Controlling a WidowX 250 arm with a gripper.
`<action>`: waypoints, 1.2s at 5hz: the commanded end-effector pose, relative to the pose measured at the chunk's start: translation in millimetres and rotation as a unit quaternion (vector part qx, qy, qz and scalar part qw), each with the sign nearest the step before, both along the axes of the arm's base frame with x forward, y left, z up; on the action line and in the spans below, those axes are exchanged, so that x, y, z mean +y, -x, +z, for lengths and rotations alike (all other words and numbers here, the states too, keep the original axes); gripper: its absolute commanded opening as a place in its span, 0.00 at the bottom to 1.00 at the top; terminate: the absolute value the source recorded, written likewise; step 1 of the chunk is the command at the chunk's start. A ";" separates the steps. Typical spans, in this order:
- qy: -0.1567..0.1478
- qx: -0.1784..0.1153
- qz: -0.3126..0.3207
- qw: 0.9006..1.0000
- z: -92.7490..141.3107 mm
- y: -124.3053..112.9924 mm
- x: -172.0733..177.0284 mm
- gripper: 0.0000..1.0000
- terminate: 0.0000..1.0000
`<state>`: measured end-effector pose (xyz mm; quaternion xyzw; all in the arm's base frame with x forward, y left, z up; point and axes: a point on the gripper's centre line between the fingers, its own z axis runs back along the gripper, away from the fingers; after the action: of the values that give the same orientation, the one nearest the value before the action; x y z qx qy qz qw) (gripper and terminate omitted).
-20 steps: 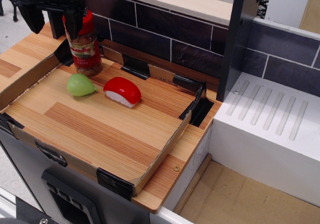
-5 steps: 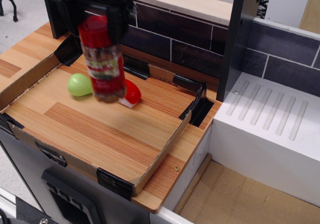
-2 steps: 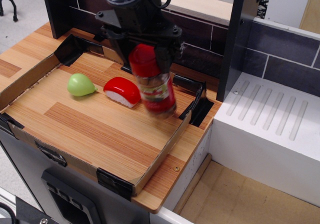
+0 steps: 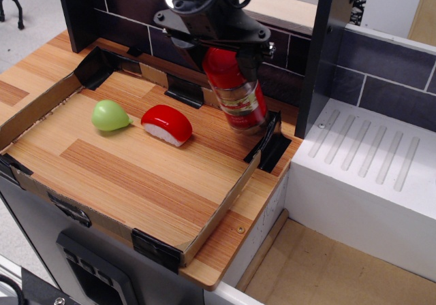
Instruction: Topple basil bottle
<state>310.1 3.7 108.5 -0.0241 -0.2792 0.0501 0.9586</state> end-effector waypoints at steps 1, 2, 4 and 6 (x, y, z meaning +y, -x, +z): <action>-0.034 -0.029 -0.013 0.999 -16.0 -1.2 2.8 0.00 0.00; -0.048 -0.029 -0.024 0.998 -27.5 15.3 6.1 0.00 0.00; -0.062 -0.002 -0.048 0.997 -47.8 53.9 19.4 0.00 0.00; -0.067 0.051 -0.039 0.996 -62.0 82.4 21.3 0.00 0.00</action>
<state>223.6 22.0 34.1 0.0266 -0.2164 0.0046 0.9759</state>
